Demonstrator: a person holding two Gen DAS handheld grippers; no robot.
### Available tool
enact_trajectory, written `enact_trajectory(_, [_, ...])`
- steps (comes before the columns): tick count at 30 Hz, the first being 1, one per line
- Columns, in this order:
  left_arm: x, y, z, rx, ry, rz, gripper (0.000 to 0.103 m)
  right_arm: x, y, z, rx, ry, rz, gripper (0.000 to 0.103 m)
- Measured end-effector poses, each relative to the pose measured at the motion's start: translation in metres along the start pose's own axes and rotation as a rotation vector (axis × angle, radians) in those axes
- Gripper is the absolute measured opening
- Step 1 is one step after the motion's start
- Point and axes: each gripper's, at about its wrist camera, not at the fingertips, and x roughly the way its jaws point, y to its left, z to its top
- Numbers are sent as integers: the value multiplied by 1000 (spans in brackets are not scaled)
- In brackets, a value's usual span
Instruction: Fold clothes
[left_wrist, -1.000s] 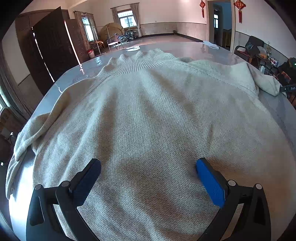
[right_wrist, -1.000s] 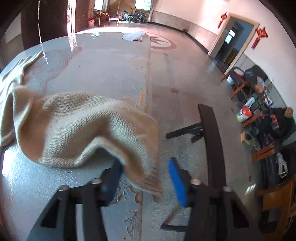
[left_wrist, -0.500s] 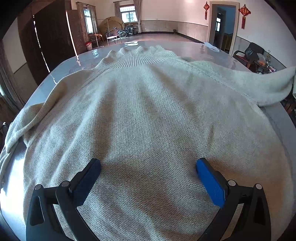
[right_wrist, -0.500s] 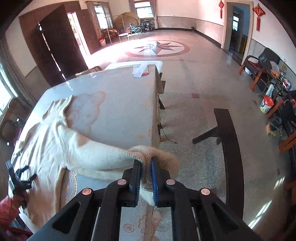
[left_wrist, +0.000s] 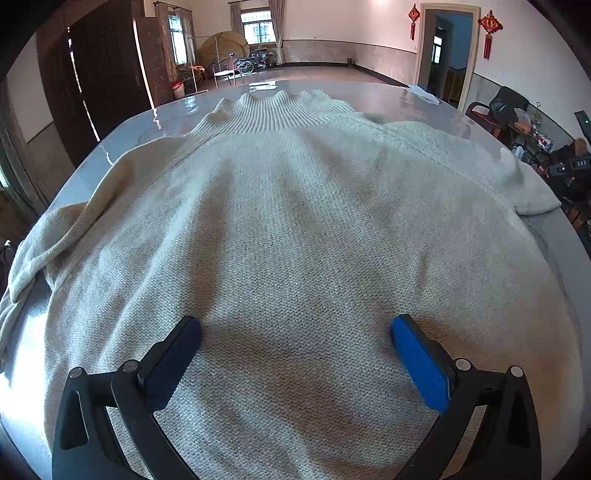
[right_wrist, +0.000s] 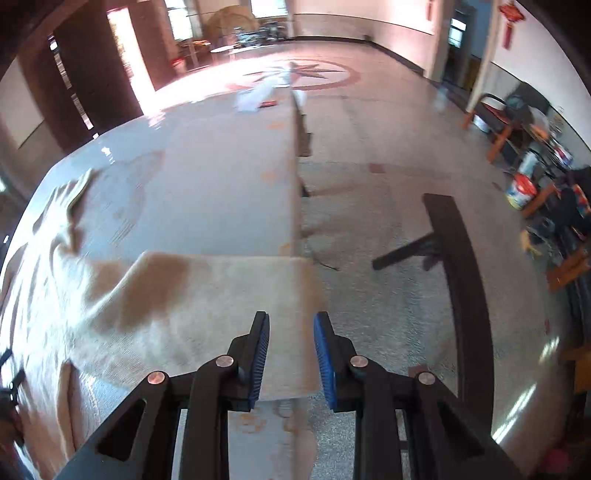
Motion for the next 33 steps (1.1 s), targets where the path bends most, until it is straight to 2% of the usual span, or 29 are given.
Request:
enact_trajectory(3, [-1,-1,0,-5,-1,11,103,29,39,-9,-134,42,-40,25])
enact_trajectory(6, [-1,1,-1,-49,8,14,103,32,44,-14,-160,49,-96,25])
enact_trajectory(11, [-4,-7,-3,-100,11,44,103,22,15,-30,-75,122,-177,41])
enact_trajectory(15, [-10,-26,-9,-81,10,30,103,14,-9,-33,42,205,-222,43])
enact_trajectory(18, [-13,-32,-13,-83,10,32,103,-9,10,-25,46,107,-295,41])
enact_trajectory(20, [-17,-31,-17,-113,13,34,103,-31,48,-20,43,-9,-134,41])
enact_trajectory(22, [-20,-34,-21,-110,13,36,103,-36,105,-17,-44,-41,10,41])
enact_trajectory(23, [-22,-35,-22,-106,14,34,103,-31,138,-14,-115,-37,40,41])
enact_trajectory(26, [-26,-30,-23,-100,16,16,103,-13,213,-6,-279,-44,35,40])
enact_trajectory(27, [-27,-27,-23,-92,16,10,103,-3,226,0,-275,-44,40,40])
enact_trajectory(28, [-27,-21,-24,-76,13,25,103,8,229,7,-237,-33,43,40])
enact_trajectory(30, [-26,-6,-24,-81,19,7,103,32,237,15,-171,6,45,41])
enact_trajectory(32, [-26,9,-27,-86,20,5,103,56,234,6,-135,99,1,42])
enact_trajectory(33, [-26,10,-31,-86,17,-3,103,56,230,-5,-115,94,0,42])
